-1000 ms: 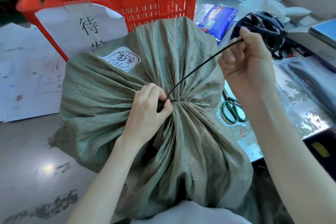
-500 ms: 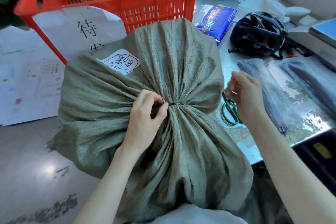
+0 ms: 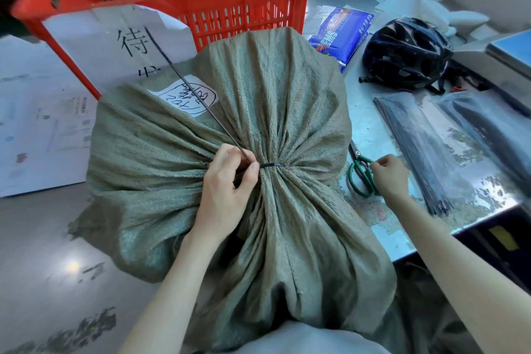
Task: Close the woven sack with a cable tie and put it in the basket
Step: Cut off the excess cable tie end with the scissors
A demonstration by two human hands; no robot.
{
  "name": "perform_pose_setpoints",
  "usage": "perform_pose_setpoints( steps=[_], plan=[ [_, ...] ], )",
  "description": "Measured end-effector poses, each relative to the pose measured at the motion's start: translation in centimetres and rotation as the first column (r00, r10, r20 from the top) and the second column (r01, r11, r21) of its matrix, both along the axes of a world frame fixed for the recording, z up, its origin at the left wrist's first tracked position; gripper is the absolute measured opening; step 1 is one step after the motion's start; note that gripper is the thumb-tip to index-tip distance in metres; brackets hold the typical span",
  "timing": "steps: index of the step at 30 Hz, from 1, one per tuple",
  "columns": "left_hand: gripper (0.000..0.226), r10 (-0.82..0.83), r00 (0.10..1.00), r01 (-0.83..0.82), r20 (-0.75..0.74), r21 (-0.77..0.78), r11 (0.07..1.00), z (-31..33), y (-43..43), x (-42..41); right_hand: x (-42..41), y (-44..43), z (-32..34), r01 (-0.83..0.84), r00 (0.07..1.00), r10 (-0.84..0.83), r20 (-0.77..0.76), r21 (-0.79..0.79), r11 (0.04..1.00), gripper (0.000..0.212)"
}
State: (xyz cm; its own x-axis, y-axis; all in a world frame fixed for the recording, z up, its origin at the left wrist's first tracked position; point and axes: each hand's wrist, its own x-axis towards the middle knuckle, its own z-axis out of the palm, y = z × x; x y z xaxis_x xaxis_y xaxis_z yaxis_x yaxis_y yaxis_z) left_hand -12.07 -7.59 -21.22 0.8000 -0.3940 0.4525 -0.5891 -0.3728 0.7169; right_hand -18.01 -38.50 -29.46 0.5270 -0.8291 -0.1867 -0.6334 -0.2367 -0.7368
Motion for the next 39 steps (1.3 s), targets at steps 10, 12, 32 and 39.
perform_pose_setpoints(
  steps=[10, 12, 32, 39],
  plan=[
    [0.019, 0.005, 1.0, -0.005, -0.024, -0.008, 1.0, 0.0, 0.2, 0.0, -0.6, 0.5, -2.7, -0.196, 0.953, 0.127, -0.275, -0.239, 0.951, 0.028],
    [0.019, 0.005, 1.0, -0.005, -0.031, -0.014, 1.0, 0.1, 0.2, -0.1, -0.6, 0.8, -2.5, -0.202, 0.951, 0.137, -0.278, -0.223, 0.954, 0.028],
    [0.012, 0.014, 0.997, -0.025, -0.077, -0.14, 0.99, 0.1, 0.4, -0.1, -1.4, 1.4, -1.0, -0.11, 0.99, 0.111, -0.089, 0.023, 0.994, 0.047],
    [0.007, -0.033, 0.955, -0.088, -0.295, -0.39, 0.917, 0.2, 0.8, 0.0, -0.8, 4.5, 4.3, -0.13, 0.934, 0.067, 0.35, 0.158, 0.979, 0.045]
  ],
)
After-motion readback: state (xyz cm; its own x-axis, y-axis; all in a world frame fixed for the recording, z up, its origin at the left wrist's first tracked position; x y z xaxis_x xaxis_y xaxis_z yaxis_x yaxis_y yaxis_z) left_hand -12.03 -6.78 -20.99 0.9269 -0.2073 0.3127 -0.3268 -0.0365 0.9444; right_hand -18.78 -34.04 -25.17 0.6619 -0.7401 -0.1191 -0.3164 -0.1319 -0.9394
